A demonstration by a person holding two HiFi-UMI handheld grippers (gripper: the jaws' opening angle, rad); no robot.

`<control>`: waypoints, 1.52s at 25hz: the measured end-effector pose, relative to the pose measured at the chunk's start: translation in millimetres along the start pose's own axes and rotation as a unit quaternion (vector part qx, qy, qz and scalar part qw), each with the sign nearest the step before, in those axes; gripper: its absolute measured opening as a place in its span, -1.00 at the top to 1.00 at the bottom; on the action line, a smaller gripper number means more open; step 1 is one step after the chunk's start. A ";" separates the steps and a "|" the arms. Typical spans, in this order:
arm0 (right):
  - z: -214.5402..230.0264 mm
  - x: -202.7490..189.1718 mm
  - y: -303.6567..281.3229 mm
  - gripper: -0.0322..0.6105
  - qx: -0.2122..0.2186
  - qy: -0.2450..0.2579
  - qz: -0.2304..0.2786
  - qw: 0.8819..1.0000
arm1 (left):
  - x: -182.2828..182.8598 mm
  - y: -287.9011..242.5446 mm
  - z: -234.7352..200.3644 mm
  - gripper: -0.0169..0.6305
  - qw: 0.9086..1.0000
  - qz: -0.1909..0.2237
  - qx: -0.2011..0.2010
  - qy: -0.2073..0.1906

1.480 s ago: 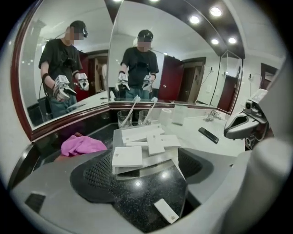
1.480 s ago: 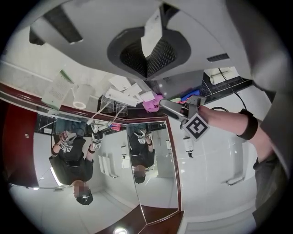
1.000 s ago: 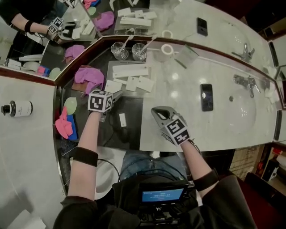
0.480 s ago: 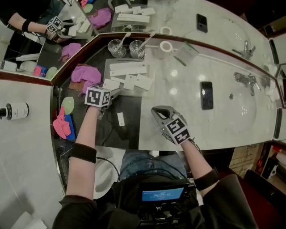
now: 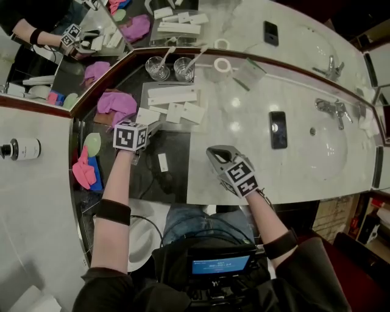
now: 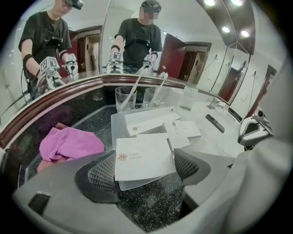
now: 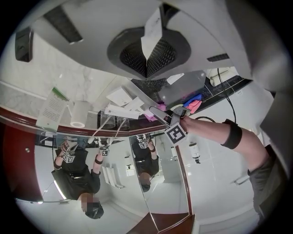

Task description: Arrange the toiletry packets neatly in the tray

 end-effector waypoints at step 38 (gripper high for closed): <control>-12.9 45.1 48.1 0.85 0.015 0.028 0.064 0.997 | -48.7 111.7 155.9 -0.29 0.967 0.164 0.005 -0.194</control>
Point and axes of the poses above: the fingertips, and each gripper's own axes: y backward along the fingers, z to its right, x out of its top, the point moved 8 cm from there along y, backward along the fingers, and after that the axes turned 1 degree about -x, right-handed, at the moved point
